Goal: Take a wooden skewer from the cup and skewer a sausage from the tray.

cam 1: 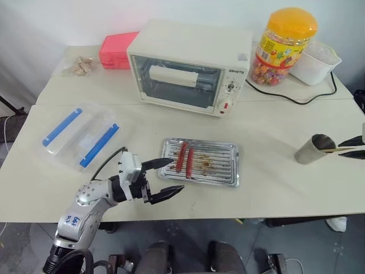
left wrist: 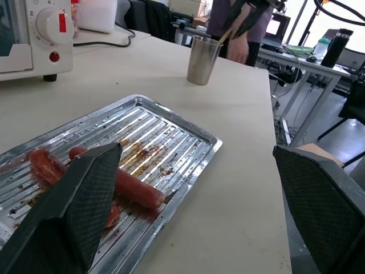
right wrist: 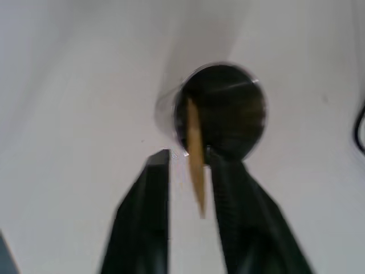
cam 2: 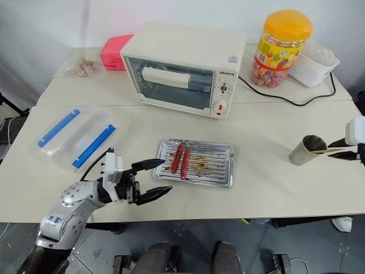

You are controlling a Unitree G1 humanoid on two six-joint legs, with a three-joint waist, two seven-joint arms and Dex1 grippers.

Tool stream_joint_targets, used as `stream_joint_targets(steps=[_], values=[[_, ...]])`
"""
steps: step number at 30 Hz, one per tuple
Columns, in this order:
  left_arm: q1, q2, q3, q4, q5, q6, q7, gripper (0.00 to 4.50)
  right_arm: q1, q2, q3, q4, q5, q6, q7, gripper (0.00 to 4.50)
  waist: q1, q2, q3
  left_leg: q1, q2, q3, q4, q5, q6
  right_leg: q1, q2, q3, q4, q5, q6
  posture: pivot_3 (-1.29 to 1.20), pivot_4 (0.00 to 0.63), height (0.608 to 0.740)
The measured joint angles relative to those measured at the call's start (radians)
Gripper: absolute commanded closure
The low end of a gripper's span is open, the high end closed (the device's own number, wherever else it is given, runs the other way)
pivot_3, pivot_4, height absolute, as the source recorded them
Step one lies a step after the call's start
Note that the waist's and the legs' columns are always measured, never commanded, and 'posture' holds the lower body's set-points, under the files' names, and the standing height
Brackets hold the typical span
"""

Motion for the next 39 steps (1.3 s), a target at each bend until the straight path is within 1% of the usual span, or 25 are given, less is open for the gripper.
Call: stream_joint_targets(steps=[10, 13, 17, 18, 31, 39], values=[[0.0, 0.0, 0.0, 0.0, 0.0, 0.0, 0.006, 0.0, -0.036, 0.015, 0.001, 0.065, -0.023, -0.076, 0.001, 2.53, -0.003, 0.0, 0.0, 0.0, 0.0, 0.0, 0.0, 0.0, 0.0, 0.0, 0.0, 0.0, 0.0, 0.0, 0.0, 0.0, 0.15, 0.74], [0.0, 0.0, 0.0, 0.0, 0.0, 0.0, 0.006, 0.0, -0.039, 0.02, 0.001, 0.073, -0.023, -0.086, 0.001, 3.07, -0.003, 0.0, 0.0, 0.0, 0.0, 0.0, 0.0, 0.0, 0.0, 0.0, 0.0, 0.0, 0.0, 0.0, 0.0, 0.0, 0.15, 0.74], [0.0, 0.0, 0.0, 0.0, 0.0, 0.0, 0.006, 0.0, -0.041, 0.028, 0.001, 0.076, -0.021, -0.092, 0.001, 4.33, -0.005, 0.0, 0.0, 0.0, 0.0, 0.0, 0.0, 0.0, 0.0, 0.0, 0.0, 0.0, 0.0, 0.0, 0.0, 0.0, 0.15, 0.74], [0.0, 0.0, 0.0, 0.0, 0.0, 0.0, 0.006, 0.0, -0.041, 0.031, 0.001, 0.075, -0.018, -0.092, 0.001, 4.47, -0.006, 0.0, 0.0, 0.0, 0.0, 0.0, 0.0, 0.0, 0.0, 0.0, 0.0, 0.0, 0.0, 0.0, 0.0, 0.0, 0.15, 0.74], [0.0, 0.0, 0.0, 0.0, 0.0, 0.0, 0.006, 0.0, -0.042, 0.031, 0.0, 0.046, 0.013, -0.04, 0.003, 4.47, -0.012, 0.0, 0.0, 0.0, 0.0, 0.0, 0.0, 0.0, 0.0, 0.0, 0.0, 0.0, 0.0, 0.0, 0.0, 0.0, 0.15, 0.74], [0.001, 0.0, 0.0, 0.0, 0.0, 0.0, 0.006, 0.0, -0.064, -0.007, -0.002, -0.019, 0.092, 0.153, 0.004, 4.47, -0.009, 0.0, 0.0, 0.0, 0.0, -0.001, 0.0, 0.0, 0.0, 0.0, 0.0, 0.0, 0.0, 0.0, 0.0, 0.0, 0.15, 0.74]])
